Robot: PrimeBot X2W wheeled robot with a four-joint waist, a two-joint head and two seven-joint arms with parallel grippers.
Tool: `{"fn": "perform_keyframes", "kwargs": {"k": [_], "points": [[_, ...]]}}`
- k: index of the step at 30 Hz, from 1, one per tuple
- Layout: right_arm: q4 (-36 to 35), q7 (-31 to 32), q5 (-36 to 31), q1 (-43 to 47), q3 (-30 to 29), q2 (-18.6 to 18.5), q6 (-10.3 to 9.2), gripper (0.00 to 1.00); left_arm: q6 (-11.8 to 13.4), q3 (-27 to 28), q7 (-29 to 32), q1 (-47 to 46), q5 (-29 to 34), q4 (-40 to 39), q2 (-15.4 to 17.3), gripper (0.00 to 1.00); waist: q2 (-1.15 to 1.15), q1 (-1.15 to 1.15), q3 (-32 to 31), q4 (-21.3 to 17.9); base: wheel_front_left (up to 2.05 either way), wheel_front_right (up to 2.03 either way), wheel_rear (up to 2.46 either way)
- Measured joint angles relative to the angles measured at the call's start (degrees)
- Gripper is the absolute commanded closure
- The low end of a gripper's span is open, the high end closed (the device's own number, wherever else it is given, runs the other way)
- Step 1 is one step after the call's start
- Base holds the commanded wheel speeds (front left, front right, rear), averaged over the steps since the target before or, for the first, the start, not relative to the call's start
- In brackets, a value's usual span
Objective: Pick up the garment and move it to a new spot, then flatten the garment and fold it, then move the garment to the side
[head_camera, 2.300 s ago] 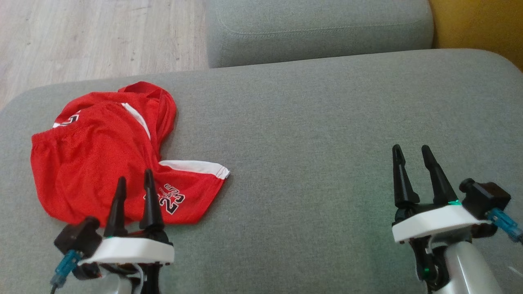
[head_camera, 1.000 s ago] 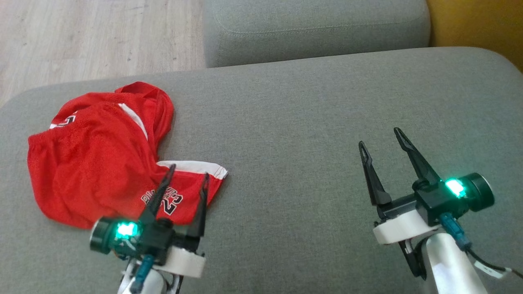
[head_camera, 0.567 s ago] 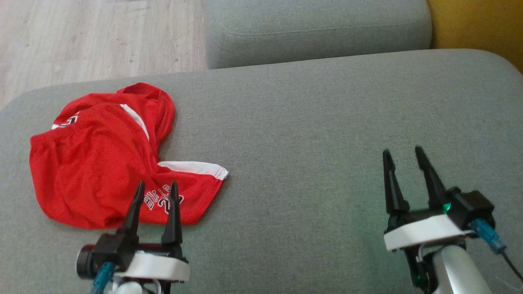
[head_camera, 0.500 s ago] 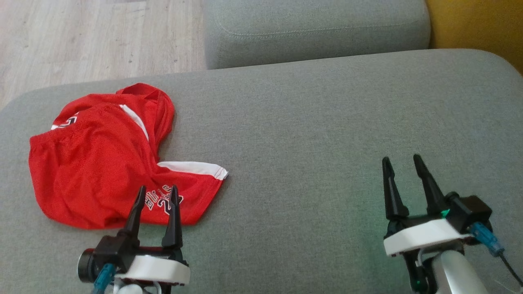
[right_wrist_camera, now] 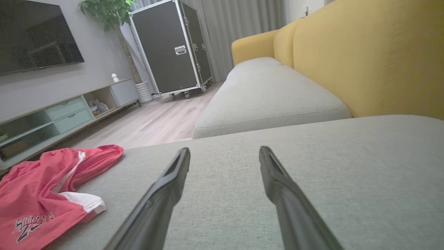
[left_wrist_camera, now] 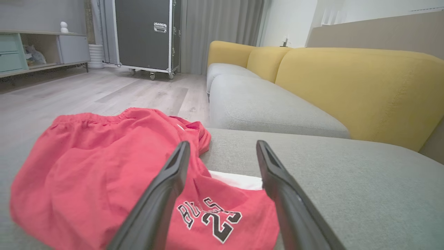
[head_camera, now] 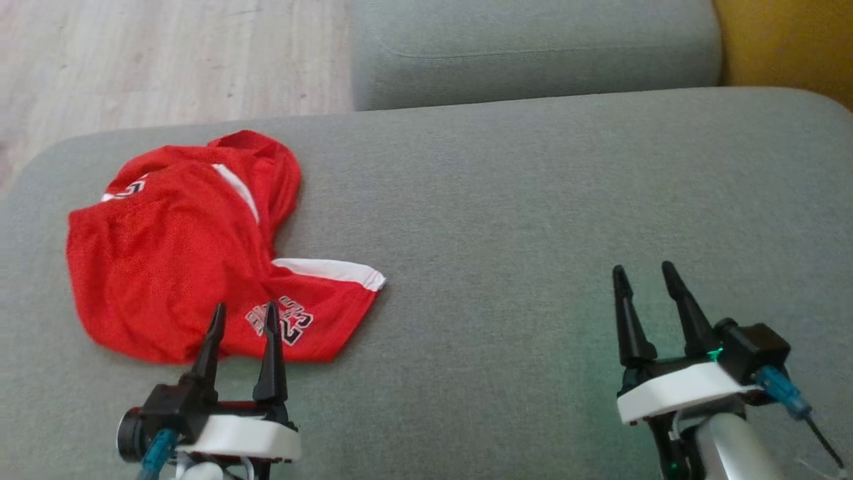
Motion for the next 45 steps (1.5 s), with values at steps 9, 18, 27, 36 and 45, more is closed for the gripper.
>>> {"fn": "perform_keyframes", "kwargs": {"k": [9, 18, 27, 36, 45], "points": [[0.18, 0.00, 2.07, 0.07, 3.77, 0.00, 0.00, 0.00, 0.00, 2.58, 0.00, 0.22, 1.44, 0.23, -0.08, 0.00, 0.00, 0.00, -1.10, 5.28, 0.00, 0.00, 0.00], [0.45, 0.01, 3.54, 0.32, 6.60, 0.00, 0.00, 0.00, -0.08, 5.58, 0.00, 1.87, 2.16, 0.21, -0.10, 0.00, 0.00, 0.00, -2.17, 12.03, 0.00, 0.00, 0.00], [0.83, 0.01, 4.22, 0.36, 8.57, 0.00, 0.00, 0.00, -1.10, 7.62, 0.00, 2.40, 2.58, 0.89, -0.11, 0.00, 0.00, 0.00, -2.83, 16.48, 0.00, 0.00, 0.00], [0.86, 0.01, 4.25, 0.24, 9.37, -0.01, 0.00, 0.00, -2.59, 7.97, 0.01, -0.11, 3.31, 3.60, 1.60, 0.00, 0.00, 0.00, -0.17, 15.51, 0.00, 0.00, 0.00], [0.77, 0.01, 3.26, -3.53, 7.64, -0.05, 0.00, 0.00, -3.31, -6.73, 7.01, -22.37, -2.81, 12.62, 10.45, 0.00, 0.00, 0.01, 6.31, 12.50, 0.00, 0.00, 0.00]]}}
